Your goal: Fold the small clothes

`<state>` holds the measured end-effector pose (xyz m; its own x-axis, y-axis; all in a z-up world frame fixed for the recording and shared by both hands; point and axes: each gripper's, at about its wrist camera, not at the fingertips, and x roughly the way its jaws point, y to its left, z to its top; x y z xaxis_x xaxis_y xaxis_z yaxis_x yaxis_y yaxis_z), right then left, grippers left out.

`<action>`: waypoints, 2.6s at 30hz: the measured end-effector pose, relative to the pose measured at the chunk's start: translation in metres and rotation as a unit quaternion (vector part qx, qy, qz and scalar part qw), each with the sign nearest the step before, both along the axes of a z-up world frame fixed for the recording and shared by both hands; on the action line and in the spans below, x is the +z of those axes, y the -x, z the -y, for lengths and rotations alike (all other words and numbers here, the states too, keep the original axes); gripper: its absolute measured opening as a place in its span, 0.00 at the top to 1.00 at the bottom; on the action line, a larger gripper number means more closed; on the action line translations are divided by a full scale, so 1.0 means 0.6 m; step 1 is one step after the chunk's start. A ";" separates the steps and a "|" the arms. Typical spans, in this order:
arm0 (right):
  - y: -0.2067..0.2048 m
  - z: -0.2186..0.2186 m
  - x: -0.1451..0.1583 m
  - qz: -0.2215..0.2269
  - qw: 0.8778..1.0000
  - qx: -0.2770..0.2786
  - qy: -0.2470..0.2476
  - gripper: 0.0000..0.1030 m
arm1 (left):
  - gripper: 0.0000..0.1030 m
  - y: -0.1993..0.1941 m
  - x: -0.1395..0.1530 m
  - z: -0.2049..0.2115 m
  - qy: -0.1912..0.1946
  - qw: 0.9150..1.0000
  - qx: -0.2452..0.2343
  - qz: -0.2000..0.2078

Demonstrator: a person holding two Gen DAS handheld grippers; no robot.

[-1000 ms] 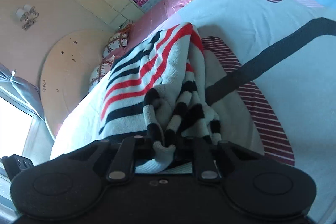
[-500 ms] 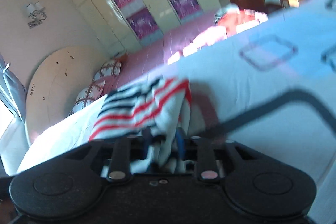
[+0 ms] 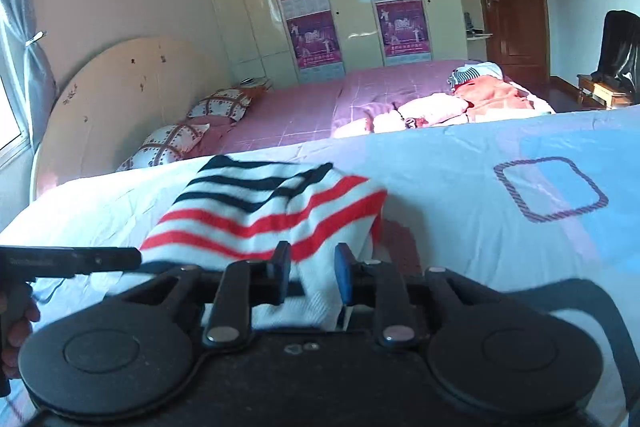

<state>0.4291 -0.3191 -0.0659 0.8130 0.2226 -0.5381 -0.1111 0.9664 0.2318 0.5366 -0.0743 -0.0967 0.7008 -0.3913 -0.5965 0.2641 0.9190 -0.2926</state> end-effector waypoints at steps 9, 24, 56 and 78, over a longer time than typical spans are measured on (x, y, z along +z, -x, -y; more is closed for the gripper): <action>-0.103 -0.006 -0.053 -0.035 0.998 0.024 0.049 0.89 | 0.27 -0.091 -0.052 0.026 -0.021 0.999 -0.001 -0.044; -0.179 0.003 -0.059 -0.057 0.996 0.017 0.072 0.82 | 0.27 -0.153 -0.061 0.030 -0.038 0.998 -0.004 -0.057; -0.121 0.129 -0.131 -0.188 0.925 0.091 -0.318 0.43 | 0.27 -0.106 -0.120 -0.051 0.235 0.956 -0.077 -0.156; -0.120 -0.071 0.030 -0.113 0.946 0.195 -0.233 0.67 | 0.64 -0.017 0.003 -0.242 0.283 0.957 -0.040 -0.044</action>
